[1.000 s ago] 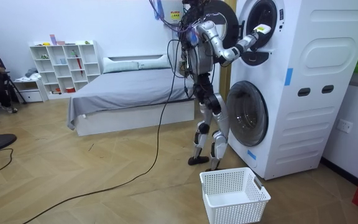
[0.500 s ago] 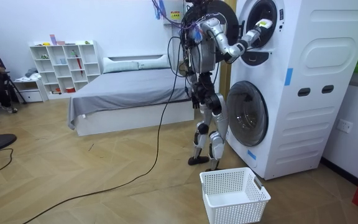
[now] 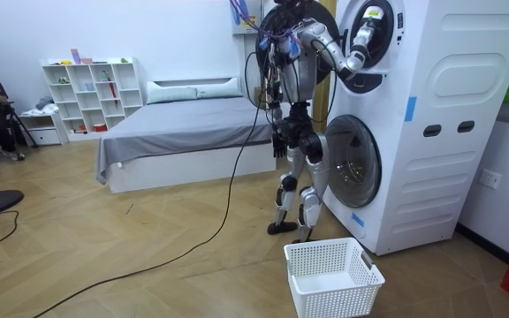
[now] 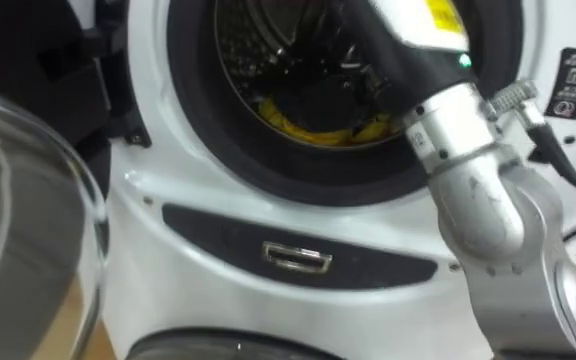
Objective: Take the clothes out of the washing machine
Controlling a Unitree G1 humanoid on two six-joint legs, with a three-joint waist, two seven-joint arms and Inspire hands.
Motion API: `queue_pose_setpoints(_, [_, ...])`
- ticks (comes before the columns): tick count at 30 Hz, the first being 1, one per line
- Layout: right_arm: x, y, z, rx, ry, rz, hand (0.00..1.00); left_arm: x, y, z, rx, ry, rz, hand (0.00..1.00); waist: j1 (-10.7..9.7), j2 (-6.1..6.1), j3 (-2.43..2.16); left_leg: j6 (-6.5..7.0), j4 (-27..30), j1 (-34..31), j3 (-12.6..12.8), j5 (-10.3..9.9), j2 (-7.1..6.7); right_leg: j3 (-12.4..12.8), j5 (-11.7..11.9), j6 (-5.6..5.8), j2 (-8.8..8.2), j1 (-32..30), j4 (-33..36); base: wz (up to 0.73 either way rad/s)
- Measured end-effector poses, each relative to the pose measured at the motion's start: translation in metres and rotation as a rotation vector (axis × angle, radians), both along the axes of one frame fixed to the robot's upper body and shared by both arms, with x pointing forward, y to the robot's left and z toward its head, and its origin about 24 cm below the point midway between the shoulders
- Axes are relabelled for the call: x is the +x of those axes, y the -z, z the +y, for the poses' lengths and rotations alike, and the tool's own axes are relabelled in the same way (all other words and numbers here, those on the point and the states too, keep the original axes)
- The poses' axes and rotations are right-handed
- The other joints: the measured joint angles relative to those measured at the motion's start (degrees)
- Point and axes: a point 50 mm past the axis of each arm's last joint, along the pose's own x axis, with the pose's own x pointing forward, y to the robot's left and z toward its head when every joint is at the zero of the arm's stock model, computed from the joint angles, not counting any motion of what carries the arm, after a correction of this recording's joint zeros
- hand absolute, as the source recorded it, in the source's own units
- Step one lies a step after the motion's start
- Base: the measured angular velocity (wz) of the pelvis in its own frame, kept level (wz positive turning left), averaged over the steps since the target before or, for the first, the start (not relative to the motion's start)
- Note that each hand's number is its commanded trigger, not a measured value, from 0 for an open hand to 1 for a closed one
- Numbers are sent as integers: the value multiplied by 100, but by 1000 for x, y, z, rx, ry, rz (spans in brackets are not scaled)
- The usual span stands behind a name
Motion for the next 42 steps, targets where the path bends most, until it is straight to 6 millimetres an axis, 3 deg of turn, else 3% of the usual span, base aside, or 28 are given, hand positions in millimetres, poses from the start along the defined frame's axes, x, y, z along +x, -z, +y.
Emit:
queue_pose_setpoints(11, [-3,-1,5,-9,-3,37,0,-6,1,-2,-35,-2,14,0,47,-32,-2,-60,-22,8,-5,9,60,-15,-15,-45,55,-2,-3,0])
queue_pose_setpoints(15, [-1,5,9,-41,-13,97,0,-6,1,-1,-34,-8,22,0,37,-53,-7,-70,-19,3,-15,4,69,-35,-37,-70,53,6,-4,3])
queue_pose_setpoints(18, [5,16,14,-87,-20,185,0,-3,0,0,-32,-12,25,0,33,-105,21,-83,-4,4,-69,-5,74,-89,-35,-75,55,53,-42,9])
queue_pose_setpoints(23, [25,41,4,-129,48,348,0,-7,0,1,-36,-26,49,0,75,-125,31,-81,-35,98,-161,-12,72,-223,-21,-78,44,221,-157,12])
queue_pose_setpoints(25, [27,39,0,-127,52,358,0,-7,0,2,-31,-28,62,0,31,-135,36,-80,-35,111,-280,-13,57,-319,-31,-69,35,287,-203,22])
queue_pose_setpoints(42, [57,56,-23,-41,63,543,0,-7,-2,3,-23,-23,80,0,30,-108,62,-52,99,156,-491,-29,-25,-467,-96,30,-59,466,-199,7])
